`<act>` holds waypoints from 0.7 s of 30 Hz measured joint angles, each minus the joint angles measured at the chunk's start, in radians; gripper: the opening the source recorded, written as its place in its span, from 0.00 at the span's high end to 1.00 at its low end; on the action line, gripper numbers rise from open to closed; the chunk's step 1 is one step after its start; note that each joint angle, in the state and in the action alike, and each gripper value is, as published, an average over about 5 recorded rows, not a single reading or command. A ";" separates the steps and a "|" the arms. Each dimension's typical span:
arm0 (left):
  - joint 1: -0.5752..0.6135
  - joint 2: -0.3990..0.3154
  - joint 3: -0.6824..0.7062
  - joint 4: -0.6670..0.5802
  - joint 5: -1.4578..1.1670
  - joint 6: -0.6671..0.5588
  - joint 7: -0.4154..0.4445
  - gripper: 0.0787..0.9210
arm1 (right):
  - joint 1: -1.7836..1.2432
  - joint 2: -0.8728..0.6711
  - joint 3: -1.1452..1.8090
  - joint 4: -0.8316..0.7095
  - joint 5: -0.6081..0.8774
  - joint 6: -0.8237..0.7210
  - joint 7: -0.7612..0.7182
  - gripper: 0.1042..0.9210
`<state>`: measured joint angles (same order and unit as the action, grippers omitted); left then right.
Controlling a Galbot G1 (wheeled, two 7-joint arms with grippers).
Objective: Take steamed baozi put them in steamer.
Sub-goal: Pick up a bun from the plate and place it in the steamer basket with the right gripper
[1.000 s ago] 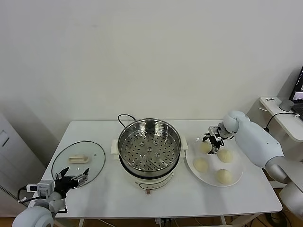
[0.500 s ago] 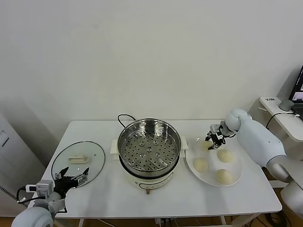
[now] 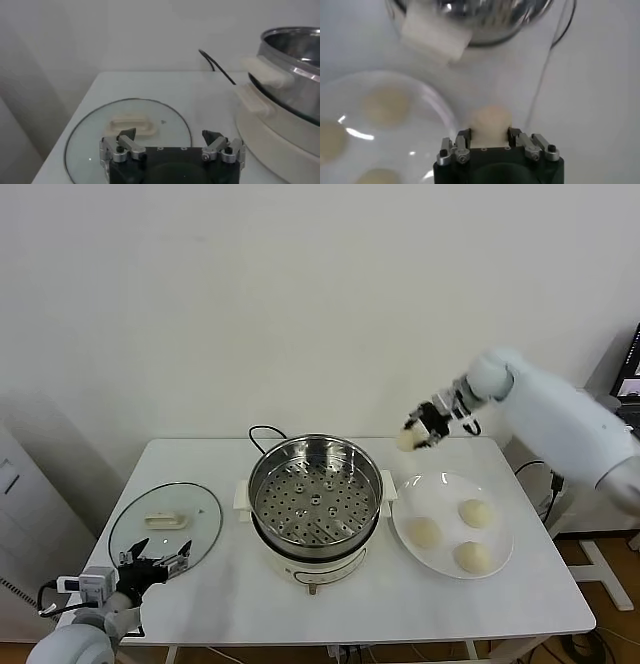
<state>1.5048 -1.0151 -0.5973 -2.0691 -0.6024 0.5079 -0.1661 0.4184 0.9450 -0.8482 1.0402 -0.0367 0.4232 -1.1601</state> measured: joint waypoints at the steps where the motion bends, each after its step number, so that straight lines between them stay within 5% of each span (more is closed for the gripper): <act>1: 0.000 0.000 0.001 0.000 0.000 0.000 0.000 0.12 | 0.015 0.010 -0.011 0.007 0.007 0.025 0.000 0.55; 9: 0.003 -0.001 0.004 -0.007 0.000 0.000 0.001 0.12 | 0.079 0.095 -0.056 0.041 -0.016 0.217 0.007 0.55; 21: 0.006 0.003 0.000 -0.013 0.002 0.000 0.003 0.12 | 0.031 0.207 -0.021 0.044 -0.243 0.370 0.013 0.54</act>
<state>1.5107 -1.0123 -0.5973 -2.0826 -0.6005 0.5081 -0.1633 0.4490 1.1524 -0.8690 1.0844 -0.2802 0.7928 -1.1471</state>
